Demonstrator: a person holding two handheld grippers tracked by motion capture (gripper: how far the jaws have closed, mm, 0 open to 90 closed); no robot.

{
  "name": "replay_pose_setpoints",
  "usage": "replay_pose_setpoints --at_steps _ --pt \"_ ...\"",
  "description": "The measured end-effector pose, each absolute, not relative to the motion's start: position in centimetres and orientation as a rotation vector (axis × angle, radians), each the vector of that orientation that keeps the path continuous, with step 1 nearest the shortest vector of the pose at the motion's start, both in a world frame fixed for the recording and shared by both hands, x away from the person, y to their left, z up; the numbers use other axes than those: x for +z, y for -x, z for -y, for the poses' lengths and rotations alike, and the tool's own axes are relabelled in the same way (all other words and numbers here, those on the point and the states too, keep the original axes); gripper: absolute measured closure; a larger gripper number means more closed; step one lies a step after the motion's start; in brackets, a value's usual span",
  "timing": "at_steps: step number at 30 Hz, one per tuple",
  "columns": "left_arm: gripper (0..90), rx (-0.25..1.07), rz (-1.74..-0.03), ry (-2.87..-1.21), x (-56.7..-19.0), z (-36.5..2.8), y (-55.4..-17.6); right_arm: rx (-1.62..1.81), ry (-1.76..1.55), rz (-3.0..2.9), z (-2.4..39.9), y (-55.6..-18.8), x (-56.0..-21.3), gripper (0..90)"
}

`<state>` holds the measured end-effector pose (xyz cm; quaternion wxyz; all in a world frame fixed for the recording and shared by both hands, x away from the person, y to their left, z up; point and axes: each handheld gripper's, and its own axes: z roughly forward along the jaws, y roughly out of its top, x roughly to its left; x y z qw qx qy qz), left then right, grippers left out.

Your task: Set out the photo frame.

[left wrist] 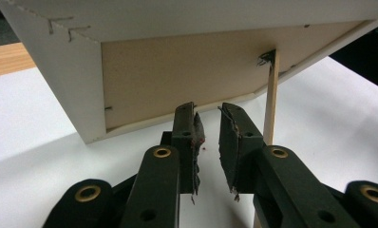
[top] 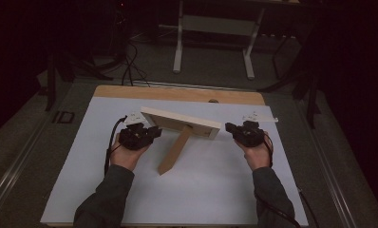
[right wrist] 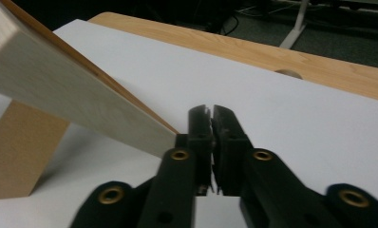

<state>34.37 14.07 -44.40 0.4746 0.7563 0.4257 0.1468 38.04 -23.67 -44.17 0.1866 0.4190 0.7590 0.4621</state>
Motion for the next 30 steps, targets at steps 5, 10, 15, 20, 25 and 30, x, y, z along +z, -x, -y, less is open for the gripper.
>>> replay_pose_setpoints --at_steps 5,10,15,20,25,30 --pt "86.9 0.377 -1.054 -1.851 -44.1 -13.5 -34.6 1.316 -1.158 -2.16 22.8 -38.3 -43.8 89.9" --pt "90.0 0.392 -1.07 -1.856 -44.0 -13.3 -34.9 1.343 -1.165 -2.159 22.3 -38.6 -43.7 89.8" --pt "90.0 0.4 -1.088 -1.851 -43.9 -13.2 -35.3 1.345 -1.165 -2.164 21.9 -38.7 -43.7 89.8" --pt "90.0 0.405 -1.092 -1.846 -43.8 -12.8 -35.5 1.358 -1.165 -2.161 21.6 -38.9 -43.6 89.8" --pt "90.0 0.407 -1.097 -1.837 -43.5 -12.6 -35.8 1.369 -1.159 -2.162 21.3 -39.0 -43.5 89.8" --pt "90.0 0.397 -1.096 -1.838 -43.4 -12.4 -35.9 1.372 -1.152 -2.169 21.1 -39.0 -43.5 89.8"
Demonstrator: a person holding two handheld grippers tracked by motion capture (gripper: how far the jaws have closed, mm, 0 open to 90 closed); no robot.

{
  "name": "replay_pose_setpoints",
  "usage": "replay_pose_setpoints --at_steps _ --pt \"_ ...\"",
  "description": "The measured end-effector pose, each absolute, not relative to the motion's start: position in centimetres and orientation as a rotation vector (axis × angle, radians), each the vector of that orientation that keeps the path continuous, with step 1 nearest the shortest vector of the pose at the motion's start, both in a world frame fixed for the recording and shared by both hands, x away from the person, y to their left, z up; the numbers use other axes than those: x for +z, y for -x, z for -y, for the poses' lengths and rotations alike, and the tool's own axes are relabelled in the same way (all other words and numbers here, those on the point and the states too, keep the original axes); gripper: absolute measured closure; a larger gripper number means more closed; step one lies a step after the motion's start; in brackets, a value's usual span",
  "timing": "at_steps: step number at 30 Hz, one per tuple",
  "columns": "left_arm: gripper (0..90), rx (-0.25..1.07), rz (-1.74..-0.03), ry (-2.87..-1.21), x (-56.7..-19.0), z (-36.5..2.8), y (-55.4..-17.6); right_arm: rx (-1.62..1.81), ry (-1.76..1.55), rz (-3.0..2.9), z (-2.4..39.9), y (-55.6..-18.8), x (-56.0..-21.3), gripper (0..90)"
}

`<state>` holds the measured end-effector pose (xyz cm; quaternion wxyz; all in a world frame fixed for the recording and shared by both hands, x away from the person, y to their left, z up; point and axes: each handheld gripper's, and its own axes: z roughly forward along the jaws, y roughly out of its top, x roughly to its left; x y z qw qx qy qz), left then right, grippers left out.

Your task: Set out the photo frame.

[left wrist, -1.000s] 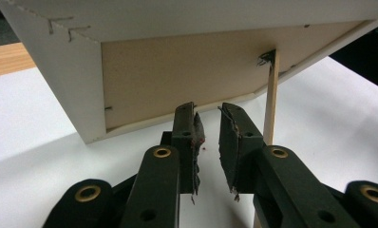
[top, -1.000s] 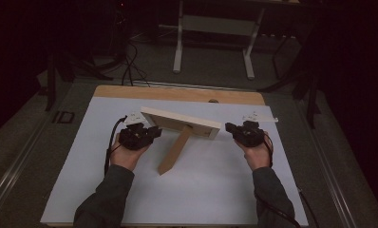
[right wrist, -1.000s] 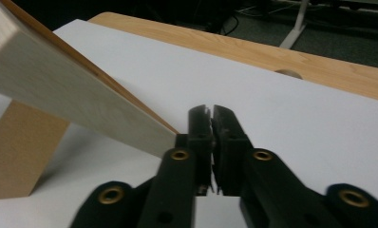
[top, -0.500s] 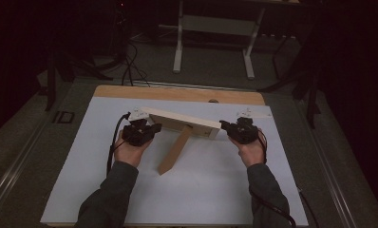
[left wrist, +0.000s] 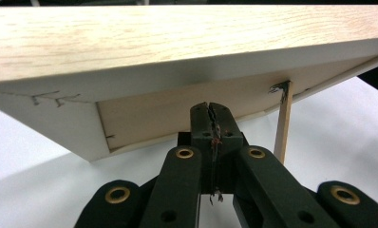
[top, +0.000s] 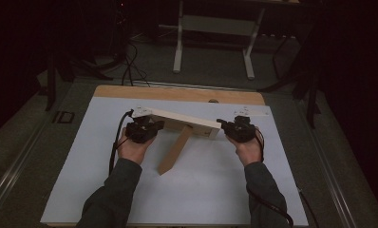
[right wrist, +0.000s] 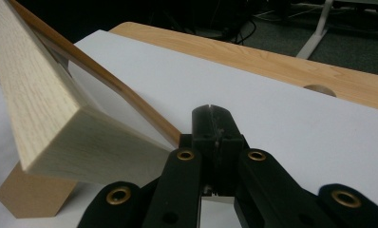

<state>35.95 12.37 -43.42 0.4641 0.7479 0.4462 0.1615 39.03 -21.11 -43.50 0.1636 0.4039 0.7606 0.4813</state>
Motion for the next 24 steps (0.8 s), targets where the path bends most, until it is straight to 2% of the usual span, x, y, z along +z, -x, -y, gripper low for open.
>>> replay_pose_setpoints --at_steps 24 --pt "90.0 0.404 -1.109 -1.853 -43.1 -11.2 -36.6 1.373 -1.141 -2.174 21.1 -38.9 -43.5 89.8"
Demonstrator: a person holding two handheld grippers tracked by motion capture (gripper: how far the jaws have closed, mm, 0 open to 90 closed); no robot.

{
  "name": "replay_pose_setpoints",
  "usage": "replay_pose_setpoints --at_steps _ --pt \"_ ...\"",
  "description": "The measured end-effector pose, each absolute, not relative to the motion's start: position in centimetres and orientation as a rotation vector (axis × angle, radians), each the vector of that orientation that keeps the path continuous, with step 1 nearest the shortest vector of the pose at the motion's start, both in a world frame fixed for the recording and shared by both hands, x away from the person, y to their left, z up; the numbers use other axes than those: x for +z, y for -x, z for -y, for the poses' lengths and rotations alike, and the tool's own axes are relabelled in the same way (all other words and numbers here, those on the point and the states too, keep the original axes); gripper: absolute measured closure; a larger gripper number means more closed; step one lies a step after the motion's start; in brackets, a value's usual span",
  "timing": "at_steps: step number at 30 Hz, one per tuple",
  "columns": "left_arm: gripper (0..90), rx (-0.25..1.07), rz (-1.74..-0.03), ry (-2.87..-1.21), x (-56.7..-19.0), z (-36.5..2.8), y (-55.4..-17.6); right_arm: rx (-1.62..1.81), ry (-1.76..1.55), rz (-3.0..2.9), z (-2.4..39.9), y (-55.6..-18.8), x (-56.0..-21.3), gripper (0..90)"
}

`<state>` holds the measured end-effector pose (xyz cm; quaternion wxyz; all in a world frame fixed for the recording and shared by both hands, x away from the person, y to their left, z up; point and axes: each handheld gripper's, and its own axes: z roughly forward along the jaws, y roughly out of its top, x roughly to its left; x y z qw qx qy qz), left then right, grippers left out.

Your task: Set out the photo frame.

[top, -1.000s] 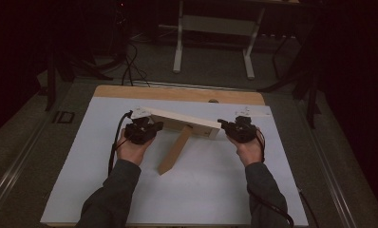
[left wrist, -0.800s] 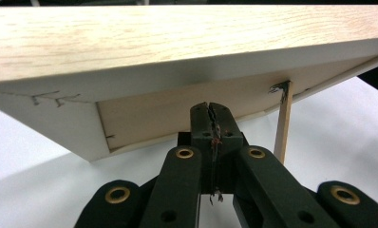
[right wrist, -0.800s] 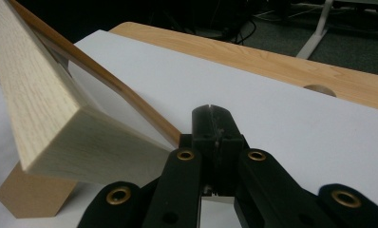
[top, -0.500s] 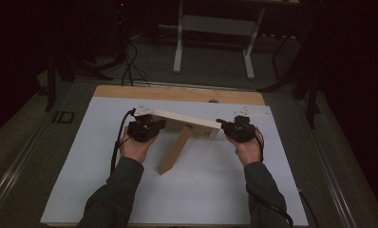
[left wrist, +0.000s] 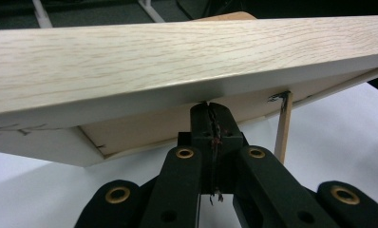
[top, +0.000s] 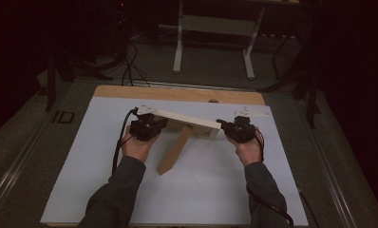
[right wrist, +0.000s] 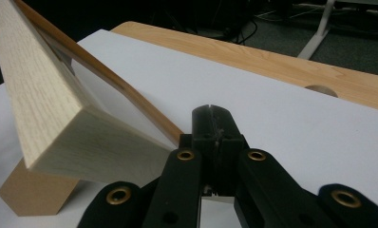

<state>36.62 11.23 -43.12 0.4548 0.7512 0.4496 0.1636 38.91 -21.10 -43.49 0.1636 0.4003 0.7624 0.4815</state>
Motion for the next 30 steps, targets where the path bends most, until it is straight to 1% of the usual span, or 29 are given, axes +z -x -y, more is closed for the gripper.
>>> replay_pose_setpoints --at_steps 30 --pt "90.0 0.392 -1.022 -1.912 -42.5 -7.7 -36.4 1.381 -1.11 -2.191 20.8 -38.6 -43.0 89.8"
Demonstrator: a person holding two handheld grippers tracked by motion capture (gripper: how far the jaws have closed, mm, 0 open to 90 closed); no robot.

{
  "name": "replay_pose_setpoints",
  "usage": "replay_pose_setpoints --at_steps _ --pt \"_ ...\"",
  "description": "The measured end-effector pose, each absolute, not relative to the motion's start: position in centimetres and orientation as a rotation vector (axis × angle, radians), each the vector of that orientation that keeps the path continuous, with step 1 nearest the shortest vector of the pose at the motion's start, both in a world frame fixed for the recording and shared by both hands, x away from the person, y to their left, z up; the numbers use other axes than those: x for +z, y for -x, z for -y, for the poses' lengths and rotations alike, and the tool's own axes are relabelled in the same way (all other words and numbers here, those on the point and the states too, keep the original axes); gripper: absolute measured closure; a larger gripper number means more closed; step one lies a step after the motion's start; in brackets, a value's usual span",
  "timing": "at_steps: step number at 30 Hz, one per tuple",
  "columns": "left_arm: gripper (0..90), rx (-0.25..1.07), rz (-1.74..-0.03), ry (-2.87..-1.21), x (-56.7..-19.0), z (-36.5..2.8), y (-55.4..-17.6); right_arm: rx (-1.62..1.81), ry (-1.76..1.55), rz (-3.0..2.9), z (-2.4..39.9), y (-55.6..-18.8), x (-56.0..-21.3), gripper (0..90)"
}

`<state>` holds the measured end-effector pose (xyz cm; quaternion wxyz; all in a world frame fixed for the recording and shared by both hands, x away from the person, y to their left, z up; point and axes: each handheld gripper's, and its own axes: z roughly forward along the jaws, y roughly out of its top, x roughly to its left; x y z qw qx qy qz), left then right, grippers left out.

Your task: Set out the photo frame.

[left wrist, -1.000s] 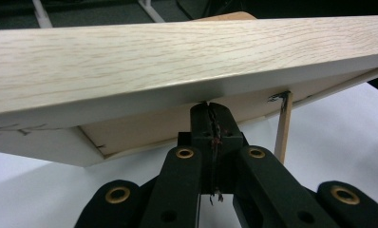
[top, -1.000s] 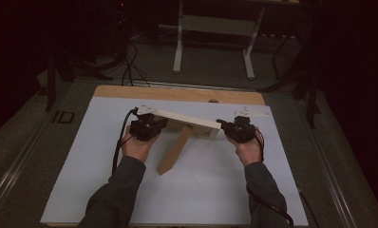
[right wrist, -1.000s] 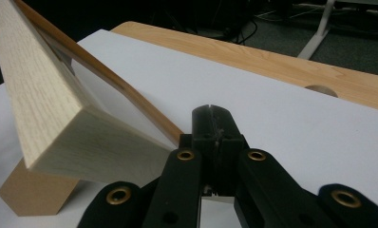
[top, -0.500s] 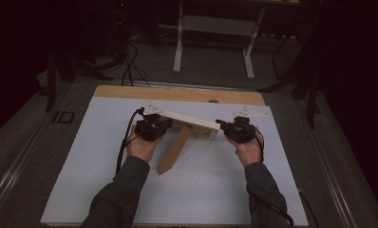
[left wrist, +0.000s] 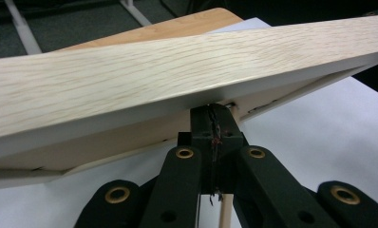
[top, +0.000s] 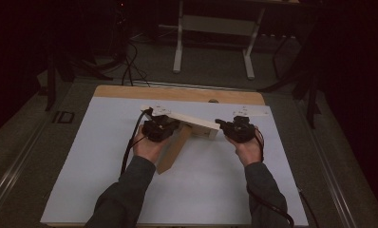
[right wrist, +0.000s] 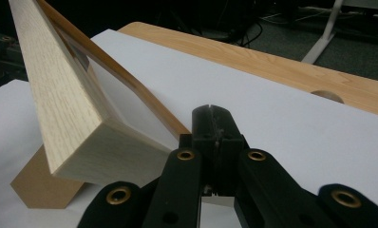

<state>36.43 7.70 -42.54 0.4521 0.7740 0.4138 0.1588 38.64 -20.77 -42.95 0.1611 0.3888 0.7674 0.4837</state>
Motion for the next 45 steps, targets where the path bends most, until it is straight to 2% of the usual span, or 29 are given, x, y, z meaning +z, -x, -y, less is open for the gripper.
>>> replay_pose_setpoints --at_steps 45 --pt "90.0 0.389 -0.97 -1.974 -42.5 -4.8 -36.2 1.418 -1.059 -2.242 20.1 -37.7 -42.8 89.9"
